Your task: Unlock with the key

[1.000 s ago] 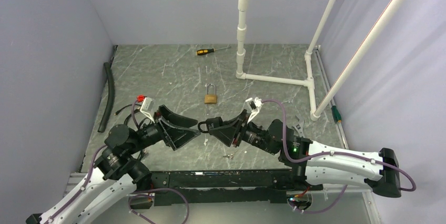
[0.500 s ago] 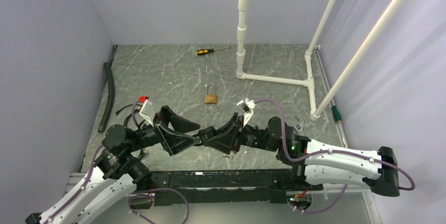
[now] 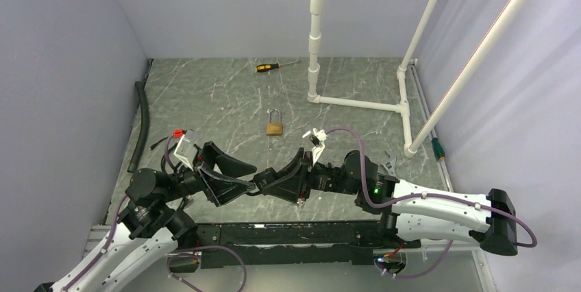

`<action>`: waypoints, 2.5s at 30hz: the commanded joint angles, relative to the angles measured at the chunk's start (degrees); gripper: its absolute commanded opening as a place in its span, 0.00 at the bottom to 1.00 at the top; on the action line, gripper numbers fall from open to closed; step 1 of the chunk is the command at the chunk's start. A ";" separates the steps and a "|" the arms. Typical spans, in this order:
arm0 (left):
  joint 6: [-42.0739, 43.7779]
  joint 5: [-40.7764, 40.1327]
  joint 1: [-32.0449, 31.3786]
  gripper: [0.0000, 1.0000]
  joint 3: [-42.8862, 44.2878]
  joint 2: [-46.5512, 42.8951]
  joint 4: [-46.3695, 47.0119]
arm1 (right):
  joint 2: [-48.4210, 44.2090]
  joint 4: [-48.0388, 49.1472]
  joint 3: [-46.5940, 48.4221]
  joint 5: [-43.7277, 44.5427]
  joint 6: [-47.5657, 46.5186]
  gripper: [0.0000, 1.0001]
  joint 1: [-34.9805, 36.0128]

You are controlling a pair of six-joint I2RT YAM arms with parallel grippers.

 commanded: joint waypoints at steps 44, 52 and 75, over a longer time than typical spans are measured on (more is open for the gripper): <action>-0.95 -3.83 -0.20 0.00 -1.36 1.41 -4.53 | 5.83 17.80 3.18 -3.82 4.72 0.15 -3.93; 0.07 -6.95 -0.20 0.00 1.61 1.63 -10.52 | 6.18 15.57 3.74 -3.68 3.84 0.36 -4.04; 6.52 -18.02 -0.16 0.00 8.70 -0.13 -30.04 | 2.69 1.46 4.56 2.40 4.49 0.90 -6.21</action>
